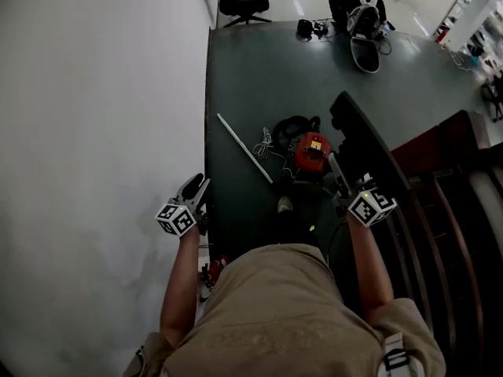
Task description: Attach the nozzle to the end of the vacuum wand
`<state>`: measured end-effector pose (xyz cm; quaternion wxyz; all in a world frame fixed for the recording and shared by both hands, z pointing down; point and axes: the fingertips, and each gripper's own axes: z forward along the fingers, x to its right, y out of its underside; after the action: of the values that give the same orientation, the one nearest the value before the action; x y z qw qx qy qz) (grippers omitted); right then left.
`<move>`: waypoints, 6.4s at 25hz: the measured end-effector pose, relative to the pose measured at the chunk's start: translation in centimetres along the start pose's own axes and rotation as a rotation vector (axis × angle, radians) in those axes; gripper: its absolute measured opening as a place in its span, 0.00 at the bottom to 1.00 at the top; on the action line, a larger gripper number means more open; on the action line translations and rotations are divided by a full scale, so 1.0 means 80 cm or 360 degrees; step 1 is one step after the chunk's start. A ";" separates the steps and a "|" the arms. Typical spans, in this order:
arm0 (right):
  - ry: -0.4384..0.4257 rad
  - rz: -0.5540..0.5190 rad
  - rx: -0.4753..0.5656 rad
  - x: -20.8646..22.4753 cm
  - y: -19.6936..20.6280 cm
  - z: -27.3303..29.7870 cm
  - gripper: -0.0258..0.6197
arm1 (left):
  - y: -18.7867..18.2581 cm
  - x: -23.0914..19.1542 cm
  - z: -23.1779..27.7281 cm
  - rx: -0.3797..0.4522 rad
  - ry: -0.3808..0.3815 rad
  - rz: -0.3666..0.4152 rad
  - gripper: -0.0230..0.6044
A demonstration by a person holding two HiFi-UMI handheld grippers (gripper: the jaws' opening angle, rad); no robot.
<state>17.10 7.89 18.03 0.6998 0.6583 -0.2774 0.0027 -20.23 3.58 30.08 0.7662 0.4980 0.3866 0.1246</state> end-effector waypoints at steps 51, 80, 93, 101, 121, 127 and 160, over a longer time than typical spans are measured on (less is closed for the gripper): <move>0.0147 0.0288 -0.0386 0.426 0.476 0.549 0.29 | 0.455 -0.679 0.609 -0.0770 -0.0597 -0.0770 0.35; -0.0129 0.0401 -0.0871 0.455 0.937 0.638 0.29 | 0.860 -0.950 0.705 -0.1445 -0.0899 -0.0614 0.42; -0.0051 0.0243 -0.0859 0.394 0.708 0.584 0.29 | 0.642 -0.752 0.653 -0.0805 -0.0851 -0.0739 0.26; -0.0152 0.0047 -0.0509 0.309 0.422 0.554 0.29 | 0.507 -0.502 0.584 -0.0672 -0.0740 -0.0425 0.25; -0.0042 -0.0046 -0.0051 0.130 0.141 0.217 0.29 | 0.470 -0.101 0.444 -0.0793 -0.0223 0.0162 0.25; 0.0039 -0.0076 -0.0018 0.080 0.117 0.069 0.29 | 0.518 0.026 0.364 -0.0924 -0.0017 0.0437 0.25; 0.0372 -0.0473 -0.0496 0.166 0.101 -0.244 0.29 | 0.662 0.340 0.342 -0.1093 0.0585 0.1082 0.17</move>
<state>32.83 22.20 31.09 0.8129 0.5713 -0.0918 -0.0669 27.88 26.02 68.45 0.7212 0.2851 0.2679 0.5717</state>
